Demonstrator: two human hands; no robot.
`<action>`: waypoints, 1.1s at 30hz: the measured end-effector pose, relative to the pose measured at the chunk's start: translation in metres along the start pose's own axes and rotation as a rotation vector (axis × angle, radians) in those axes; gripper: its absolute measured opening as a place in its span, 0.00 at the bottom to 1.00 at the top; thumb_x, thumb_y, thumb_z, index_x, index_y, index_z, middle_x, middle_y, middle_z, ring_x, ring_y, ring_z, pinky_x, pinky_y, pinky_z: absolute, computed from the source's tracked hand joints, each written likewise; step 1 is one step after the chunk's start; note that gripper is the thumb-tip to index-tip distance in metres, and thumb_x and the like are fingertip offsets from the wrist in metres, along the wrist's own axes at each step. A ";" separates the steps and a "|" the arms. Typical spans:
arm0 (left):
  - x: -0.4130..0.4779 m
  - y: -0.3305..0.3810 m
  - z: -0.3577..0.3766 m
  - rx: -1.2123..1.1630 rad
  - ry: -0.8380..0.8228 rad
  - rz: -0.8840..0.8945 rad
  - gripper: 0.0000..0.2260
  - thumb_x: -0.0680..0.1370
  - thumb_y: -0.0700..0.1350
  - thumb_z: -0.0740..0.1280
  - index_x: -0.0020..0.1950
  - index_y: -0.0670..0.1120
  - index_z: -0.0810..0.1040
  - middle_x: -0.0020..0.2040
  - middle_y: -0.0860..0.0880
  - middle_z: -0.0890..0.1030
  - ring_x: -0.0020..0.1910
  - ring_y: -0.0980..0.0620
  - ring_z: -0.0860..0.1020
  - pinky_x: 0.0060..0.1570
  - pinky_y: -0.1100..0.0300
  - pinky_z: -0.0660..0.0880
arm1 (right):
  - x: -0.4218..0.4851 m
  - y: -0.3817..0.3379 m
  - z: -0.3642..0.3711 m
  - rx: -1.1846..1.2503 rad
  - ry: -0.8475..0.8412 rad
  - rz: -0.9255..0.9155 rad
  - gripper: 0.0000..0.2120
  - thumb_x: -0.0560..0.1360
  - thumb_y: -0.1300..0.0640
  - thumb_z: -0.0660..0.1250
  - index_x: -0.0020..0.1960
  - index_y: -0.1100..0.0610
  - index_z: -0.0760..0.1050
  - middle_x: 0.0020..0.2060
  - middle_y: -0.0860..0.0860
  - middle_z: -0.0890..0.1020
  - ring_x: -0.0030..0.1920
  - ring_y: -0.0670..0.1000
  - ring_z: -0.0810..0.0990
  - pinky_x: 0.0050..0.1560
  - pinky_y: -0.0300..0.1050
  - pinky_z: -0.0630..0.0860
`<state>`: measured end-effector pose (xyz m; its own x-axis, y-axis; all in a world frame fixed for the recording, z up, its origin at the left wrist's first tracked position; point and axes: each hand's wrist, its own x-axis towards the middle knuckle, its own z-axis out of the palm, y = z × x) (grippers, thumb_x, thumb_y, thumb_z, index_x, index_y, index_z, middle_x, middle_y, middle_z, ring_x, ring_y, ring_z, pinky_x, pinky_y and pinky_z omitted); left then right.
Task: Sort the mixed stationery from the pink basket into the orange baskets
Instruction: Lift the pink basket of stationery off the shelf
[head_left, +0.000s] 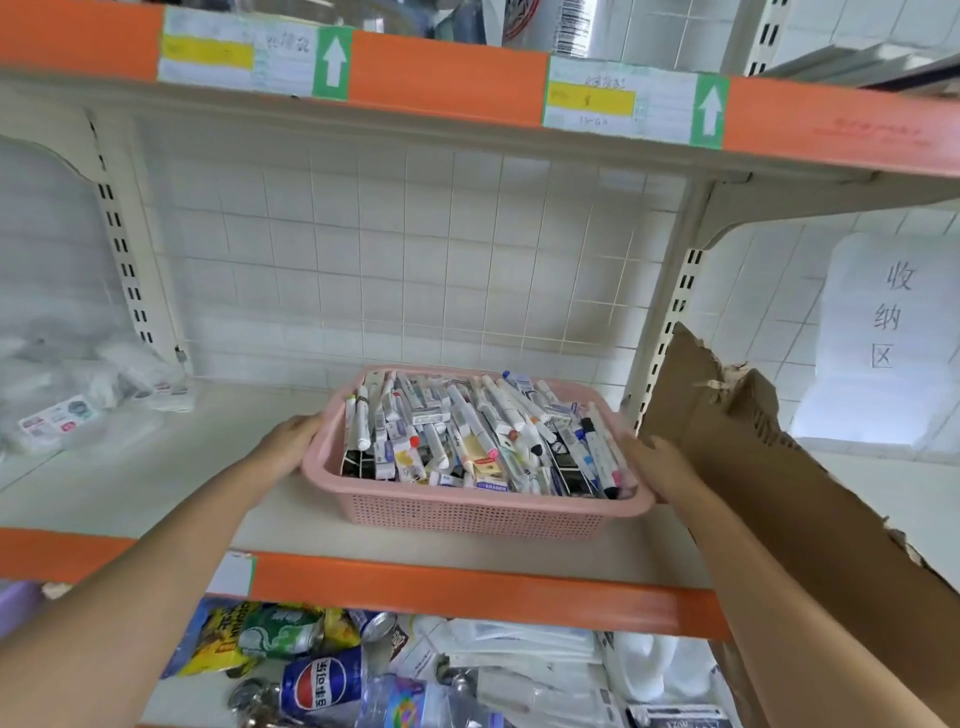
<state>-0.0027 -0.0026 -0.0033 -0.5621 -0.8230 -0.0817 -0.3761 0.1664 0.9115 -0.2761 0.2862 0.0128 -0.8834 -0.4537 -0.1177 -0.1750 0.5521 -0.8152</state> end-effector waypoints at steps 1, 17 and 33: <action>0.004 -0.001 0.000 -0.050 -0.016 -0.011 0.16 0.80 0.55 0.59 0.60 0.46 0.75 0.53 0.45 0.80 0.51 0.45 0.78 0.51 0.52 0.73 | 0.002 0.001 0.003 0.079 -0.045 0.023 0.22 0.79 0.46 0.59 0.62 0.64 0.71 0.42 0.56 0.81 0.31 0.50 0.81 0.32 0.43 0.78; -0.004 0.023 0.012 -0.562 0.003 -0.094 0.14 0.77 0.35 0.61 0.59 0.48 0.77 0.47 0.41 0.83 0.43 0.42 0.81 0.43 0.49 0.77 | -0.003 0.005 0.009 0.777 -0.138 0.136 0.12 0.78 0.60 0.63 0.61 0.54 0.72 0.50 0.62 0.82 0.42 0.60 0.82 0.31 0.50 0.81; -0.089 0.051 -0.030 -0.597 -0.068 0.164 0.17 0.76 0.34 0.61 0.57 0.52 0.78 0.42 0.48 0.84 0.31 0.52 0.82 0.29 0.61 0.76 | -0.133 -0.020 -0.039 0.807 -0.030 0.096 0.12 0.75 0.58 0.66 0.58 0.53 0.74 0.37 0.56 0.84 0.35 0.57 0.83 0.28 0.50 0.81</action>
<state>0.0505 0.0624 0.0626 -0.6308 -0.7727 0.0711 0.1847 -0.0605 0.9809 -0.1716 0.3627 0.0666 -0.8648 -0.4544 -0.2137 0.2783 -0.0794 -0.9572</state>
